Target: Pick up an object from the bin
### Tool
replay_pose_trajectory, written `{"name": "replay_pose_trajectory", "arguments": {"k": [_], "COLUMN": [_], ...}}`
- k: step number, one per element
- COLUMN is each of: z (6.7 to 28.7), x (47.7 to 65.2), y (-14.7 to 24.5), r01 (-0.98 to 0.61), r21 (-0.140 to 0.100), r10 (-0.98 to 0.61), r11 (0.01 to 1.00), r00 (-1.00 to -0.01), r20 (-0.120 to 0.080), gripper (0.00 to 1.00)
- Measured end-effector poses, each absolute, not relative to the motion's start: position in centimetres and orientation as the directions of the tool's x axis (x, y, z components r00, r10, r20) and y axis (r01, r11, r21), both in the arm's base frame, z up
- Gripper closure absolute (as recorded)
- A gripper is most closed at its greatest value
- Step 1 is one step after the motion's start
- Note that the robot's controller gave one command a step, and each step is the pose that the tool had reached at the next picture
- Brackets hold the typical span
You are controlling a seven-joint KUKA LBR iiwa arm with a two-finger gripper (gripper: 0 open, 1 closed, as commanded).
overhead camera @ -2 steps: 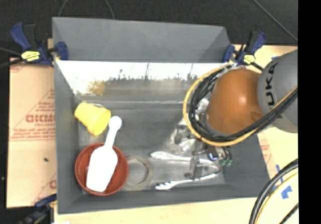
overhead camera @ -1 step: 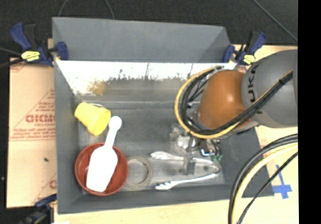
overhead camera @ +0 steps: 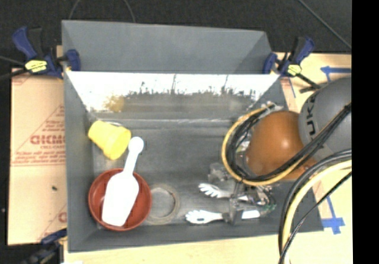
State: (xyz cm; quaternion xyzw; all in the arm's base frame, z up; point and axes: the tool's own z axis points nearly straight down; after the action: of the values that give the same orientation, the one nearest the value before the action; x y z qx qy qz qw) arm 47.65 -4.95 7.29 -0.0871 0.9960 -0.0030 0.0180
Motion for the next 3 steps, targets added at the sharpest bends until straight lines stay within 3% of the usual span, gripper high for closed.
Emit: {"name": "replay_pose_trajectory", "arguments": {"k": [1,2,3], "z": [7.2,7.2,10.9], "x": [50.2,50.2,50.0], "y": [-3.0,-3.0,-3.1], "r01": [-0.019,-0.020,-0.020], "r21": [-0.001,-0.001,-0.001], "r10": [-0.019,-0.020,-0.020], "r11": [1.000,1.000,1.000], "r00": [-1.000,-1.000,-1.000], "r20": [-0.007,-0.007,0.002], "gripper": [1.00,1.00,1.00]}}
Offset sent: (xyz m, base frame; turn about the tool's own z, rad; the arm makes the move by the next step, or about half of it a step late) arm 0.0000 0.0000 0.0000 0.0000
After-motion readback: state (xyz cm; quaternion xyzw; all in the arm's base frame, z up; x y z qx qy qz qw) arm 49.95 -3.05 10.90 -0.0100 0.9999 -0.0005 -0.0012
